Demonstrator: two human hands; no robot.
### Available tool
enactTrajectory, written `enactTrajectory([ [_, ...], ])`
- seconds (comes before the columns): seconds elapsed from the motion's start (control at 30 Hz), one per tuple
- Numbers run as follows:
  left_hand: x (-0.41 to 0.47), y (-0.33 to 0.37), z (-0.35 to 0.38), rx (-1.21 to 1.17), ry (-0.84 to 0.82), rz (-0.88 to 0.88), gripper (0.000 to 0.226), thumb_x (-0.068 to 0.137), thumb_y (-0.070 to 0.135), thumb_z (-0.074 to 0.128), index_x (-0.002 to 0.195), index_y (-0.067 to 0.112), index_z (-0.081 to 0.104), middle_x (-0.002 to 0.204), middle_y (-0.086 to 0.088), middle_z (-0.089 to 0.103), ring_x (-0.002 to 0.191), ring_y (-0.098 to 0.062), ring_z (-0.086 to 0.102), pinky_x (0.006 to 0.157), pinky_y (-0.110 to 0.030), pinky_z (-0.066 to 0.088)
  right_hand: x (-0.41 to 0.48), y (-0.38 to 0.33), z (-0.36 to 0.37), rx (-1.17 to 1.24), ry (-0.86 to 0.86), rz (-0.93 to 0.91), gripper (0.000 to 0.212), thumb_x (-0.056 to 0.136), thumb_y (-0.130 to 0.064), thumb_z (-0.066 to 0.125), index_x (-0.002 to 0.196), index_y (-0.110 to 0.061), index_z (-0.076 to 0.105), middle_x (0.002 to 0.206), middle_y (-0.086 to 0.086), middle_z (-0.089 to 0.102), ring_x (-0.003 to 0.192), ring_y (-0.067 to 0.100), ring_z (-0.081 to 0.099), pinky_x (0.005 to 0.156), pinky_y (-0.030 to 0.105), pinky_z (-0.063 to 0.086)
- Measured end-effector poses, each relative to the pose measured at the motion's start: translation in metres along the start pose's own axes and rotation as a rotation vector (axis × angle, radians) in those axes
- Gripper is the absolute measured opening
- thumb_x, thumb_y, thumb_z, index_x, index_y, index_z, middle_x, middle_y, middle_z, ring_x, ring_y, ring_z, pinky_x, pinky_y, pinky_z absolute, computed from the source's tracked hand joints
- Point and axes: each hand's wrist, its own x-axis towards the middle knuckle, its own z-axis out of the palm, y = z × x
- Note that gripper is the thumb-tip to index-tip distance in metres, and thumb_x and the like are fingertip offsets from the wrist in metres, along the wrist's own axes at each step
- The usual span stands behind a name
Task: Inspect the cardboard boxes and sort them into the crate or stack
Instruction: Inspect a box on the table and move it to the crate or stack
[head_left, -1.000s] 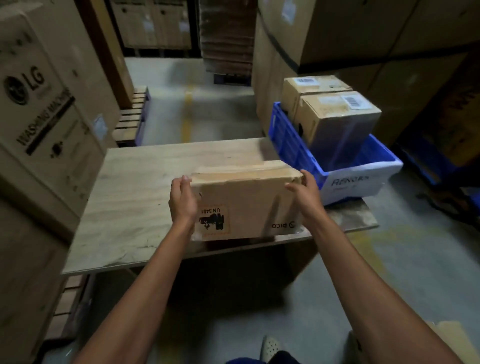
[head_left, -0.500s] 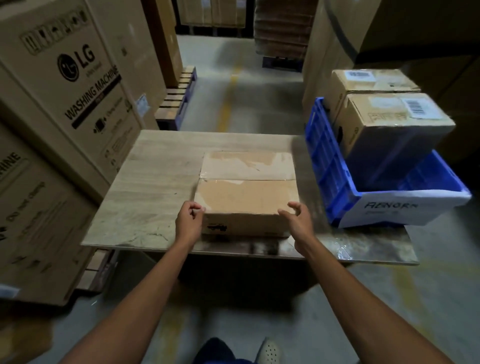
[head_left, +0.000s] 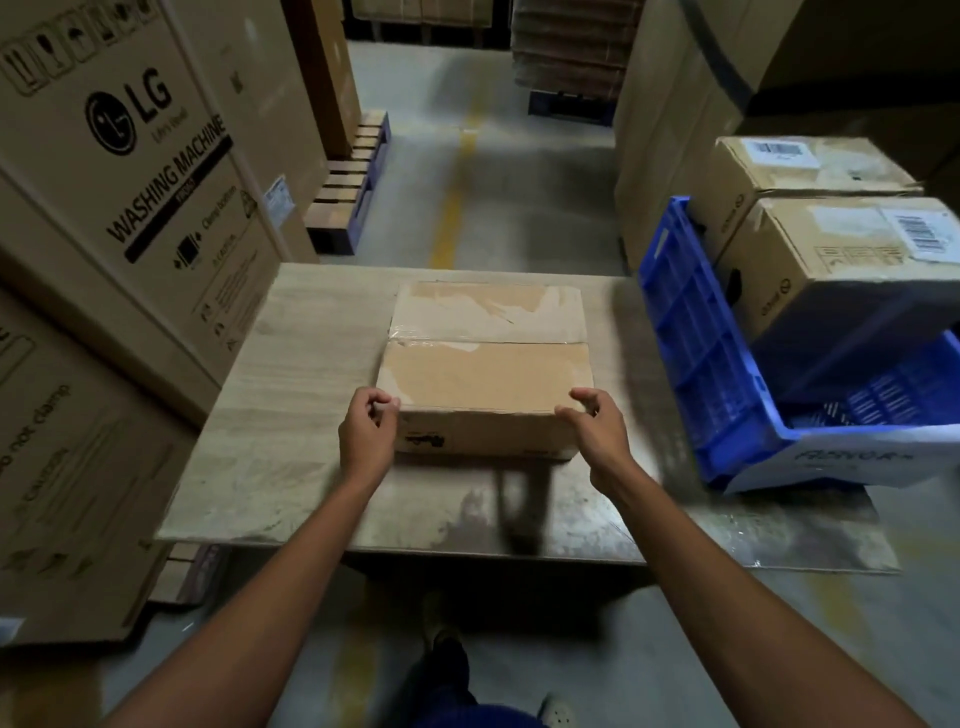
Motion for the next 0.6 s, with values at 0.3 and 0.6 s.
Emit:
enactTrajectory([
  [0.3, 0.052, 0.001, -0.003, 0.37, -0.091, 0.686, 0.006, 0.085, 0.013, 0.059, 0.087, 0.009, 0.063, 0.112, -0.012, 0.065, 0.107, -0.03, 0.057, 0.089, -0.037, 0.047, 0.002, -0.031, 0.087, -0.667, 0.055, -0.571, 0.019, 0.089, -0.016, 0.068, 0.107, -0.011, 0.069, 0.143, 0.01, 0.054, 0.135, 0.028, 0.048, 0.11, 0.044, 0.042],
  [0.6, 0.059, -0.011, 0.0, 0.556, -0.299, 0.708, 0.047, 0.095, 0.029, 0.044, 0.133, 0.004, 0.056, 0.142, -0.016, 0.052, 0.137, -0.031, 0.044, 0.113, -0.043, 0.038, 0.004, -0.027, 0.149, -0.884, -0.133, -0.937, 0.021, 0.094, -0.022, 0.057, 0.102, -0.008, 0.069, 0.112, 0.012, 0.064, 0.099, 0.031, 0.061, 0.083, 0.041, 0.053],
])
